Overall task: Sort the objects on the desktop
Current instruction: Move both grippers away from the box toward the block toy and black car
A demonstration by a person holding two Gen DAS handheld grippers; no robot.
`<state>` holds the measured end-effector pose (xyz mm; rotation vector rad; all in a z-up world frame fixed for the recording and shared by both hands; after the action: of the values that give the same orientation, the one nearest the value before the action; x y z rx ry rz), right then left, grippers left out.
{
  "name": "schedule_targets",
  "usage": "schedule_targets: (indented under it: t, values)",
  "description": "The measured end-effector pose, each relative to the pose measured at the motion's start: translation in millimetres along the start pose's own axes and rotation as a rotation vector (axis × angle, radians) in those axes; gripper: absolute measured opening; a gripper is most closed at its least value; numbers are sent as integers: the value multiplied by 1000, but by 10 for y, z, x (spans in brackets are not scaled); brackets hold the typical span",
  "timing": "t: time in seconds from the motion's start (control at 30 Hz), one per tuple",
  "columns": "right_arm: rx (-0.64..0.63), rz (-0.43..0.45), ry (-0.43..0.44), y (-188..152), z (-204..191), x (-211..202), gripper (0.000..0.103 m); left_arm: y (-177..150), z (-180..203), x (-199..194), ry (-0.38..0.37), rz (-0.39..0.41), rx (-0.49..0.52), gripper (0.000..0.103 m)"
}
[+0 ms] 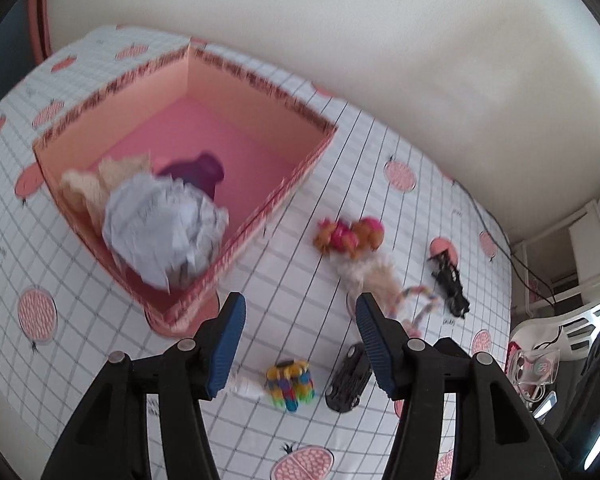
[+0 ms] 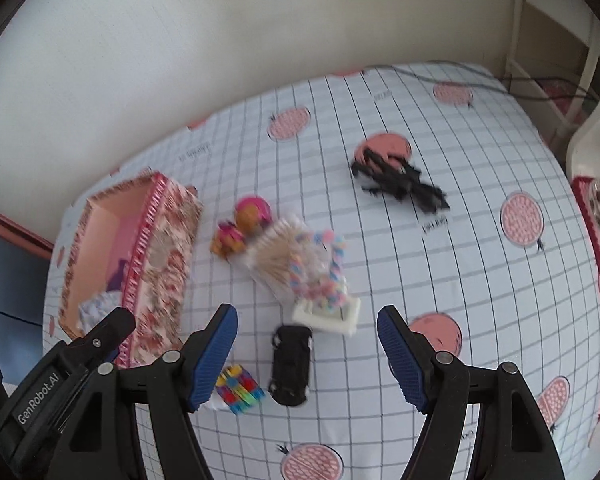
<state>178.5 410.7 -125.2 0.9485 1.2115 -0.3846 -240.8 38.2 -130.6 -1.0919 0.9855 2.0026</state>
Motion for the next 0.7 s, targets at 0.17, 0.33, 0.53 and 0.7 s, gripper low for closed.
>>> schedule_targets:
  t: [0.17,0.33,0.53,0.7]
  values:
    - [1,-71,-1,-125,-10,189,76,-150,-125,128,36,-48,-54,59]
    - [-10,-123,5,-224,-84,348,76,-260,-218,256,79,-77,-98,59]
    - [-13,-155,-3,-290,-131,464,75,-343,-333,370,65,-116,-179,59]
    - [-28,-193,-10,-336,-175,611,73,-336,-458,405,71,-120,-249,59]
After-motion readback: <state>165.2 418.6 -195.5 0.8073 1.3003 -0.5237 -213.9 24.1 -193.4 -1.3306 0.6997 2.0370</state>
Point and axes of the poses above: each gripper's, at about its wrist camera, not at the fingertips, and x roughly the way its jaws point, z to its right, y to its top, the point moved 7 cm from there along x, roughly the way its jaws point, and after that the axes turned 7 degrees about -x, right-handed, at the moved point
